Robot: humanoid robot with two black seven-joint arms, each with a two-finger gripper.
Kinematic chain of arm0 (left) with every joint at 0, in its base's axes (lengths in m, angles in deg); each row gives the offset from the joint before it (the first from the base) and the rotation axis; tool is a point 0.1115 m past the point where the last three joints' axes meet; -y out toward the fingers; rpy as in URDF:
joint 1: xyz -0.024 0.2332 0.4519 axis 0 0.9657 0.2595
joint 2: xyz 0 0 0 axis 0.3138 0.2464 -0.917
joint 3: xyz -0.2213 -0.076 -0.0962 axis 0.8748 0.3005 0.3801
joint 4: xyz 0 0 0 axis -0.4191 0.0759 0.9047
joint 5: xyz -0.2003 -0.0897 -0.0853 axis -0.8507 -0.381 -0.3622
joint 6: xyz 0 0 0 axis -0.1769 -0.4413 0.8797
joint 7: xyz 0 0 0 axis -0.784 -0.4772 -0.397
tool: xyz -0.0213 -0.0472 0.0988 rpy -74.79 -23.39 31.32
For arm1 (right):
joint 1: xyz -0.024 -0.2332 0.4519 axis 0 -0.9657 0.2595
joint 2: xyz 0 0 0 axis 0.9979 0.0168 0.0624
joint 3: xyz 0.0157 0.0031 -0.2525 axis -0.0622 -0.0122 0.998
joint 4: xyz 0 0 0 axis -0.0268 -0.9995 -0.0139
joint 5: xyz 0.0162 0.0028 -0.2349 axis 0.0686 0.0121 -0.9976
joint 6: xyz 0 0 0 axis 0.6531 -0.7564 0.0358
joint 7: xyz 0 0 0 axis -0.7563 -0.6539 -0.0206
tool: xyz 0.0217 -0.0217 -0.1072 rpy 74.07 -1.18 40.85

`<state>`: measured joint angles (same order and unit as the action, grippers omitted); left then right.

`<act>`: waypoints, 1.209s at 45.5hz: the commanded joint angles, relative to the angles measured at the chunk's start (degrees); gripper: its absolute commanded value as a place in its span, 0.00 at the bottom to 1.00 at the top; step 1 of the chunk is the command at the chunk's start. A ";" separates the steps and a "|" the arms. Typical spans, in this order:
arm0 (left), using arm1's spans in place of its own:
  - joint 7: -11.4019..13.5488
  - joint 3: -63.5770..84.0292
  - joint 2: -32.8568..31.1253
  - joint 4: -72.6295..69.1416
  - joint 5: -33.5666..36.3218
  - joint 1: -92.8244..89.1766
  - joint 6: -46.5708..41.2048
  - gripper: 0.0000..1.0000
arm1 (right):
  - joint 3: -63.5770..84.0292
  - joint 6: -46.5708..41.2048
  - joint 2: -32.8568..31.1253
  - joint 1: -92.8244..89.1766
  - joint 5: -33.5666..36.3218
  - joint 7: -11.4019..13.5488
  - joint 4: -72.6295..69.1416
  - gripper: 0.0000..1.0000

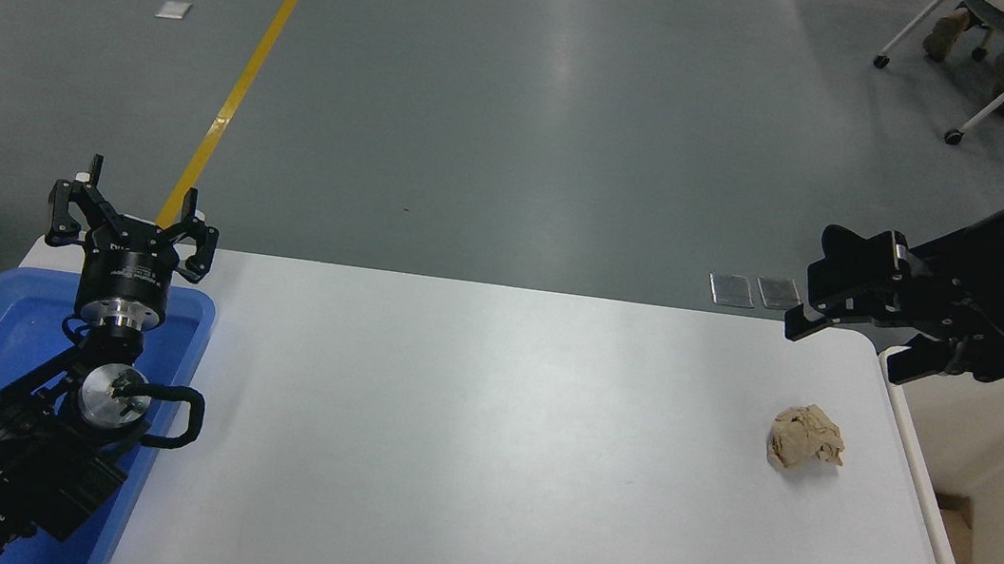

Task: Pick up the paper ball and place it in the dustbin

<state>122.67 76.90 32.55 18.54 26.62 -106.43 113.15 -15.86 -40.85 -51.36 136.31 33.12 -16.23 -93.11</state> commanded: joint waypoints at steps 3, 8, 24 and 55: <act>0.00 -0.06 0.00 0.00 0.01 -0.08 0.00 0.99 | 0.74 3.62 -0.03 -7.47 -2.46 0.42 4.32 1.00; 0.00 -0.06 0.00 0.00 0.01 0.00 0.00 0.99 | 0.74 6.70 0.67 -13.09 -3.00 0.50 8.36 1.00; 0.00 0.03 0.00 0.00 0.01 -0.08 0.00 0.99 | -1.19 21.38 4.01 -38.31 -1.77 0.59 26.55 1.00; 0.00 0.03 0.00 0.00 -0.08 -0.08 0.00 0.99 | -10.51 28.41 14.47 -68.65 4.74 0.50 50.90 1.00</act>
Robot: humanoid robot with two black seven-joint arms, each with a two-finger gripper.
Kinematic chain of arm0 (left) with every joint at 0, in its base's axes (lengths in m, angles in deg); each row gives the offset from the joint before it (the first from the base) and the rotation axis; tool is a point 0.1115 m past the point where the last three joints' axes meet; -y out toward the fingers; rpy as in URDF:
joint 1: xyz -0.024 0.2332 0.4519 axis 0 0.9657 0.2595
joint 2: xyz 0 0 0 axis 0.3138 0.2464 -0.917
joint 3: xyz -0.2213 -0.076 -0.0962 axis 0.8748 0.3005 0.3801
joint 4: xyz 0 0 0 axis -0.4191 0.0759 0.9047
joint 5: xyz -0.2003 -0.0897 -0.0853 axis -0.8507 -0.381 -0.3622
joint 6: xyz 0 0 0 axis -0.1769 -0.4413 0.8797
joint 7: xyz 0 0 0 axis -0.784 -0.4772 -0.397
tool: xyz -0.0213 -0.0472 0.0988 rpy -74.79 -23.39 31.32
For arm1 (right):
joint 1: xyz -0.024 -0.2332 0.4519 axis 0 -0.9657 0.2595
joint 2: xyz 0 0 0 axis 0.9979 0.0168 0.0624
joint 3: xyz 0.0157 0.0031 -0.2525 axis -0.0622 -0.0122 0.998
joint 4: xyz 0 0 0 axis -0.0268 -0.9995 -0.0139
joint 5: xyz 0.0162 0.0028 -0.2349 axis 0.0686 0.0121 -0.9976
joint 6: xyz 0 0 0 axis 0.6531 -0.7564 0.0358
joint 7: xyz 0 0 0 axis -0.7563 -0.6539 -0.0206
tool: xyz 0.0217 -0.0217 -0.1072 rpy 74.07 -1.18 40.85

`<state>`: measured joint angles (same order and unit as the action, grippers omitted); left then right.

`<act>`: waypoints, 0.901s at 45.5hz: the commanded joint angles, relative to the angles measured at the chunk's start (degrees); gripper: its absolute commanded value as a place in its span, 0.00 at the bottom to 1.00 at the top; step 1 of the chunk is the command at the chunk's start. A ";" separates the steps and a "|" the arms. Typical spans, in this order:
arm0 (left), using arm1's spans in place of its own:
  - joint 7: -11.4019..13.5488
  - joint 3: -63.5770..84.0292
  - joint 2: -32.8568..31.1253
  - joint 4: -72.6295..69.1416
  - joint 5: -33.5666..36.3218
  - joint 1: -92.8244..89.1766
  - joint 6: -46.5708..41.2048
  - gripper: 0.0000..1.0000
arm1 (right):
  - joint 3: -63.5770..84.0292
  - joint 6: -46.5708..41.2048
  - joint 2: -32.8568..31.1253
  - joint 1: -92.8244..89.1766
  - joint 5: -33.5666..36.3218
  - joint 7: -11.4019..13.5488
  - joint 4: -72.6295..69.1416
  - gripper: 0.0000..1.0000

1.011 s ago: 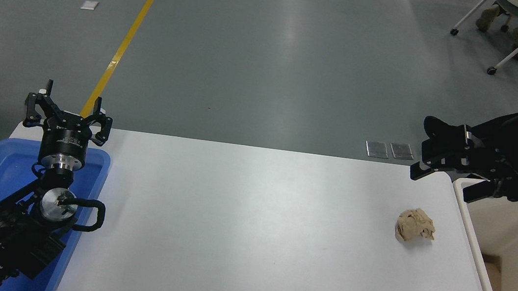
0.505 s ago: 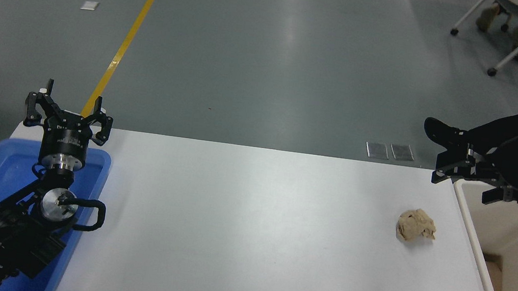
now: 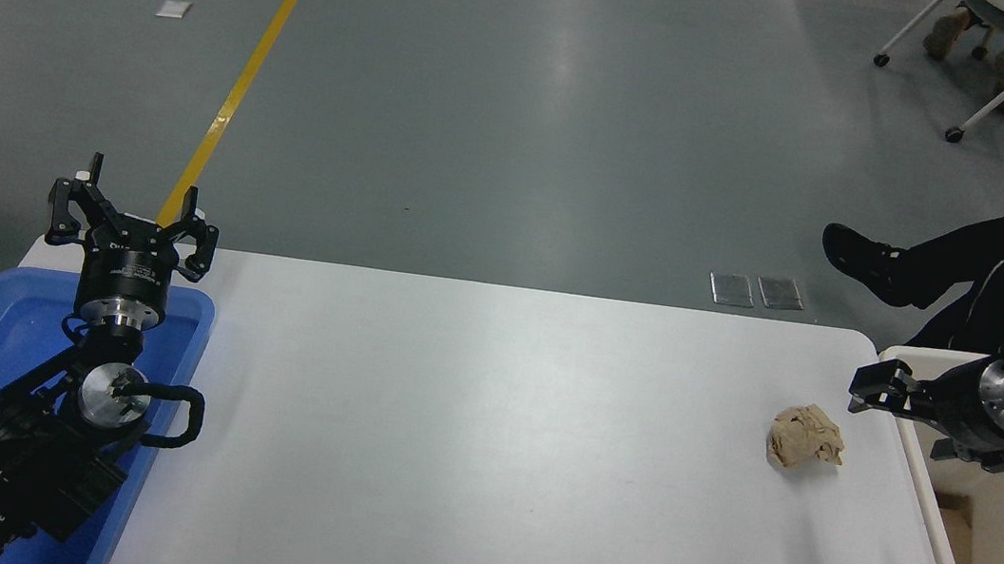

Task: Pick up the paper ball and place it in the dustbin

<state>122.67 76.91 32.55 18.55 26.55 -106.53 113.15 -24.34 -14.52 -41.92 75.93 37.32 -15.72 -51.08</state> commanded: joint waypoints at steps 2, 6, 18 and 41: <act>0.00 0.02 0.00 0.00 -0.01 0.01 0.00 0.99 | -2.99 2.09 5.03 -8.97 0.54 -0.09 9.40 1.00; 0.00 -0.07 0.00 0.00 -0.01 0.01 0.00 0.99 | -4.75 2.00 5.20 -9.94 0.46 -0.09 9.58 1.00; 0.00 0.02 0.00 -0.09 -0.01 0.01 0.00 0.99 | -8.53 2.00 9.42 -13.98 -0.34 0.08 16.43 1.00; 0.00 -0.07 0.00 0.00 -0.01 0.01 0.00 0.99 | -8.18 2.00 16.89 -21.01 -1.56 3.51 29.97 0.94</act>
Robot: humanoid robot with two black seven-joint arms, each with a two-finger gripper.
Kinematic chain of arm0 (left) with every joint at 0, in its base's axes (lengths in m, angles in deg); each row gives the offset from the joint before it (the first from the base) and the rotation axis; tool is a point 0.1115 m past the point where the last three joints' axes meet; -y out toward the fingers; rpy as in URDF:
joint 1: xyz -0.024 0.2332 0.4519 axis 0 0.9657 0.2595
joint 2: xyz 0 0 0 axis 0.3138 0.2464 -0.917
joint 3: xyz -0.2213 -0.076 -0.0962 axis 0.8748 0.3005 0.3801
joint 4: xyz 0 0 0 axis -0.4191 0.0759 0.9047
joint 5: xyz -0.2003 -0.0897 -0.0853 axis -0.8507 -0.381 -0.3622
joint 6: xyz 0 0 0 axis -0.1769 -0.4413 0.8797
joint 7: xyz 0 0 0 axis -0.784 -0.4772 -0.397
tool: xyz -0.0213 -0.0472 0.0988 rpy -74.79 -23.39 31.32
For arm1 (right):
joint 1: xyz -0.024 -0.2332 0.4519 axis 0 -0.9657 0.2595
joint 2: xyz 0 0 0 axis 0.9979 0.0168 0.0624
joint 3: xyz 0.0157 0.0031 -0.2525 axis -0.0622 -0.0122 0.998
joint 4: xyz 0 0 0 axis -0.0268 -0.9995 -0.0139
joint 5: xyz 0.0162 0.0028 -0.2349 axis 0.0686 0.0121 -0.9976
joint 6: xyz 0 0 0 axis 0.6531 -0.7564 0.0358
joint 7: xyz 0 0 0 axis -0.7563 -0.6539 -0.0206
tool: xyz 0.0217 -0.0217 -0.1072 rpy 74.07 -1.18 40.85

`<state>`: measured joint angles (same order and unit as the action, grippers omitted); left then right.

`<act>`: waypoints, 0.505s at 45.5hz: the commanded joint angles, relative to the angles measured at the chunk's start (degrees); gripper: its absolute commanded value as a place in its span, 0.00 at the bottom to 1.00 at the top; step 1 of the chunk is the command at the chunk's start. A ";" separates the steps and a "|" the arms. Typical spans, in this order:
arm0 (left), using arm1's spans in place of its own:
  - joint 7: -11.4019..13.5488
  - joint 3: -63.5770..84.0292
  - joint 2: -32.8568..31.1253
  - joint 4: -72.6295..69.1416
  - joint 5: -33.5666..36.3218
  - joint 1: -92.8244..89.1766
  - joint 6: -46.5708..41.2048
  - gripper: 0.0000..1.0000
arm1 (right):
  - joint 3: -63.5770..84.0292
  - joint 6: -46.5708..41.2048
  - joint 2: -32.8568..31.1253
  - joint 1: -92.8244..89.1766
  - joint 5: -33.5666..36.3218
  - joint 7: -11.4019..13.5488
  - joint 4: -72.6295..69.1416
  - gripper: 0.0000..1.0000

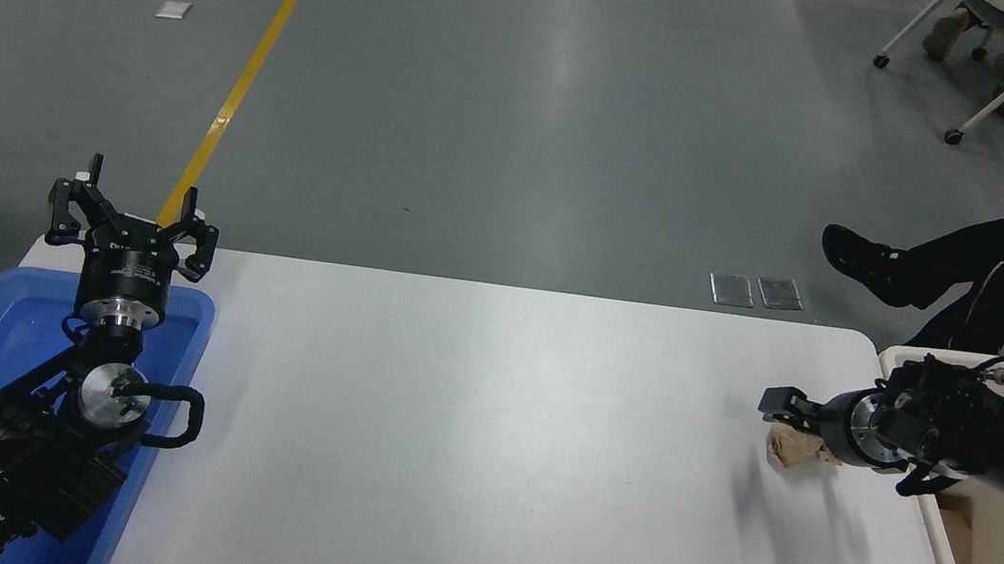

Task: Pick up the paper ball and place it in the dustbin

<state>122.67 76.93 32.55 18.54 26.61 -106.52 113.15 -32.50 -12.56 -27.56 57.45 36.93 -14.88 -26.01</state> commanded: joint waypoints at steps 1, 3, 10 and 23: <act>0.00 0.00 0.00 -0.08 -0.07 0.00 0.00 0.99 | -0.02 0.12 2.71 -2.62 -1.61 2.84 5.25 0.94; 0.00 0.00 0.00 0.01 -0.07 0.00 0.00 0.99 | -0.02 0.13 3.14 -2.88 -2.40 3.20 5.95 0.93; 0.09 0.00 0.00 -0.08 -0.07 0.00 0.00 0.99 | 0.24 0.13 4.64 -4.73 -4.34 4.25 8.41 0.82; 0.09 0.00 0.00 -0.08 -0.07 0.00 0.00 0.99 | 0.33 0.13 5.26 -5.52 -8.29 6.62 9.29 0.00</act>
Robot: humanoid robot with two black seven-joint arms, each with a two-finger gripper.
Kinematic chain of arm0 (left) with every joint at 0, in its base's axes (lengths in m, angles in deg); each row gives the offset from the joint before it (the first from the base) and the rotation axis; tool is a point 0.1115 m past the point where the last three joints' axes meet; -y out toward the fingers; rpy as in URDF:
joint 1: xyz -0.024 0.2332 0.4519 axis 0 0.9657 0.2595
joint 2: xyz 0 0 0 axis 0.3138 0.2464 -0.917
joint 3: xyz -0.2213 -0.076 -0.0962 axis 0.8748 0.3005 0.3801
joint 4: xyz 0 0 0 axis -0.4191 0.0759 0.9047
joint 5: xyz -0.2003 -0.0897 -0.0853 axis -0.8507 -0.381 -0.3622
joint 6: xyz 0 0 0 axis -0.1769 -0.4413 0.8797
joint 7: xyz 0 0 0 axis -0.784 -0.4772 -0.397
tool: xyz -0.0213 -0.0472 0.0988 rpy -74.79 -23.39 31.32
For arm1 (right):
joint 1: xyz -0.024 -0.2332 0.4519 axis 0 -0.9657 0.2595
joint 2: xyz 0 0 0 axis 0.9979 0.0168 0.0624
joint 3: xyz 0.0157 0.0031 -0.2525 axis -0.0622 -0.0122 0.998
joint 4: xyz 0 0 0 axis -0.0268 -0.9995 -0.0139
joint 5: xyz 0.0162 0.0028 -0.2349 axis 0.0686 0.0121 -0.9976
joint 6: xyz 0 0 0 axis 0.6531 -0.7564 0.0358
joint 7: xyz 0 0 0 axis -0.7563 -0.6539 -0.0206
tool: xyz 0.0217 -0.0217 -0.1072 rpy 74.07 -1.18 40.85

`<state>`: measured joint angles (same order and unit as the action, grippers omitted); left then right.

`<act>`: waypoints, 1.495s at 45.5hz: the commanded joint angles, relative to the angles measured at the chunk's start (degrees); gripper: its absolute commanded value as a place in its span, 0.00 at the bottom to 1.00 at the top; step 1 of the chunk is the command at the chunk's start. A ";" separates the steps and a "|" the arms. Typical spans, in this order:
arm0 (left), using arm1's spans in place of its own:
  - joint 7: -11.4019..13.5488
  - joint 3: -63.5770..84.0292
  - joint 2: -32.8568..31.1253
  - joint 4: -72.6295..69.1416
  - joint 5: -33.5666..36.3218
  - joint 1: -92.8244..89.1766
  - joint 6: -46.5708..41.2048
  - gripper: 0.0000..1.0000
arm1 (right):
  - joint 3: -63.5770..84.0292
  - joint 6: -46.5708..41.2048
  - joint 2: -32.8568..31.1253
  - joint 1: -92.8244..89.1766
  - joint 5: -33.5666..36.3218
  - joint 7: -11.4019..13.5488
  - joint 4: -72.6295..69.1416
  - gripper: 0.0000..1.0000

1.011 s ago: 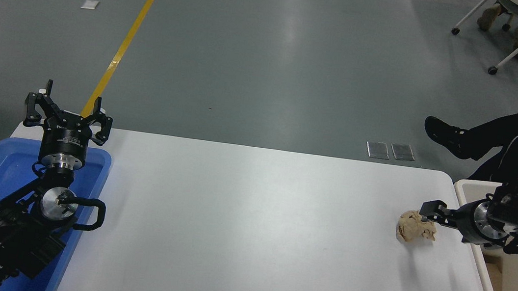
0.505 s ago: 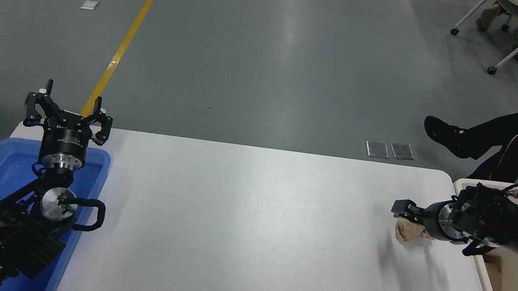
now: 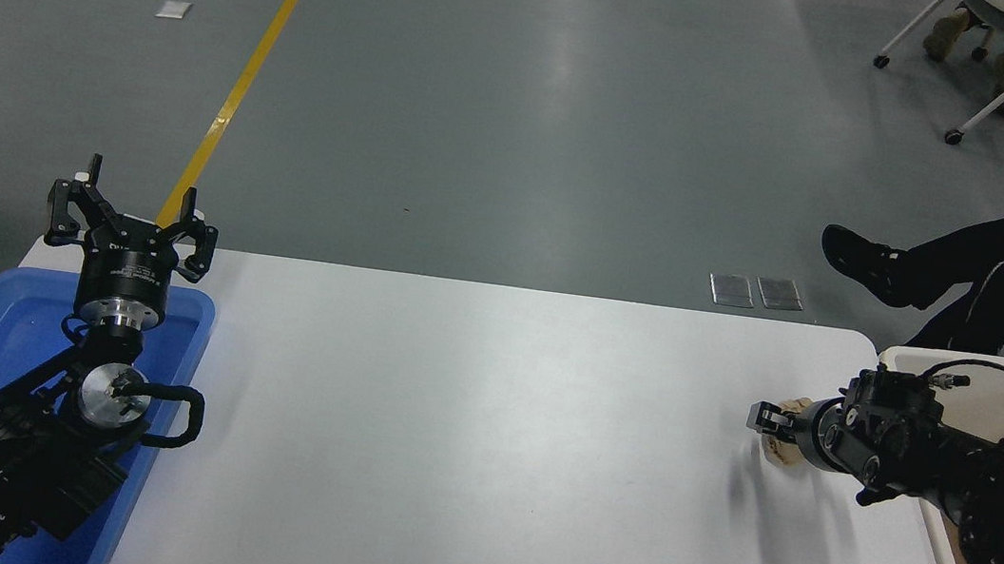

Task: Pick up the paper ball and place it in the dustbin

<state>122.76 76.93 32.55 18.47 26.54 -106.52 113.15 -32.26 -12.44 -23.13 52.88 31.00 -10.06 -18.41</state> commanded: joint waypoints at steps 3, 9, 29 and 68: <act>-0.01 0.00 0.00 -0.01 0.00 0.00 0.00 0.99 | -0.08 0.01 0.65 -1.04 -2.28 1.80 3.18 0.00; -0.01 0.00 0.00 -0.01 0.00 0.00 0.00 0.99 | 0.09 0.01 0.30 -0.95 -2.01 1.80 3.54 0.00; -0.01 0.00 0.00 -0.01 0.00 0.00 0.00 0.99 | 0.00 -0.69 -9.71 9.32 -1.75 -0.74 -14.89 0.00; -0.01 0.00 0.09 -0.01 0.00 0.00 0.00 0.99 | 18.02 -22.56 -35.47 79.72 -10.19 -7.95 -79.60 0.00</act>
<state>122.74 76.92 32.60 18.47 26.55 -106.51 113.14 -18.98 -23.31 -52.25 112.79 21.98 -16.69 -88.31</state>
